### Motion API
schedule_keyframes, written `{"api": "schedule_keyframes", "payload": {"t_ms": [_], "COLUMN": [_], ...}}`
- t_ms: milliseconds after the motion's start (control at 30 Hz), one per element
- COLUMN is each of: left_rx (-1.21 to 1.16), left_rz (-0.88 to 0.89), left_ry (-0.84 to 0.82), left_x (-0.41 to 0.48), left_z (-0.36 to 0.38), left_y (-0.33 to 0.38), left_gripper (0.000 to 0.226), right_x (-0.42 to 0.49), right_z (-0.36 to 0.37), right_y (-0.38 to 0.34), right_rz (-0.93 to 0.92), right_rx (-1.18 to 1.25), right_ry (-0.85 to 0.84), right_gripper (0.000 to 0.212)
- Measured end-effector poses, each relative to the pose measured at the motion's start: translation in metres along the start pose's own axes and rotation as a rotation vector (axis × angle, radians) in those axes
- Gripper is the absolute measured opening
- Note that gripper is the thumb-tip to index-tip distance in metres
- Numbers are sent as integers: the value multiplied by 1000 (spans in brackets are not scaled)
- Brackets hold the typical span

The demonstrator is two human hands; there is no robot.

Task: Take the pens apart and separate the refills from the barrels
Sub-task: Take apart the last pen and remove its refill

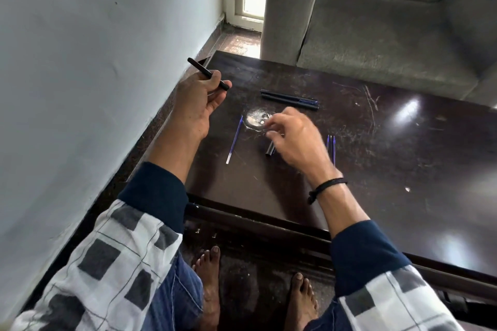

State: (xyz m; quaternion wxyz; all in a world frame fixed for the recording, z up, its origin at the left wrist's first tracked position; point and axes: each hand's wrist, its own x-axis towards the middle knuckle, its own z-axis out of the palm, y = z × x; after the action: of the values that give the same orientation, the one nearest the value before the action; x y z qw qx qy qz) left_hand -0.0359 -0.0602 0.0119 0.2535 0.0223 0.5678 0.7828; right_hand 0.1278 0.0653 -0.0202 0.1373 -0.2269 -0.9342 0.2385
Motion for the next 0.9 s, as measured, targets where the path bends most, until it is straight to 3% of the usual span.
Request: {"api": "schedule_keyframes", "payload": {"t_ms": [167, 333, 700, 900], "left_rx": [0, -16, 17, 9], "left_rz": [9, 1, -17, -17], "left_ry": [-5, -18, -53, -29], "left_x": [3, 2, -3, 1], "left_z": [-2, 3, 10, 6], "left_y": [-2, -3, -9, -5], "left_gripper": [8, 7, 3, 6], "right_x": [5, 1, -7, -1], "right_z": [31, 40, 46, 34], "right_y": [-36, -37, -28, -30], "right_rz": [-228, -280, -376, -317], "right_rx": [-89, -190, -358, -121], "right_ry": [-103, -159, -90, -22], "right_gripper": [25, 20, 15, 14]}}
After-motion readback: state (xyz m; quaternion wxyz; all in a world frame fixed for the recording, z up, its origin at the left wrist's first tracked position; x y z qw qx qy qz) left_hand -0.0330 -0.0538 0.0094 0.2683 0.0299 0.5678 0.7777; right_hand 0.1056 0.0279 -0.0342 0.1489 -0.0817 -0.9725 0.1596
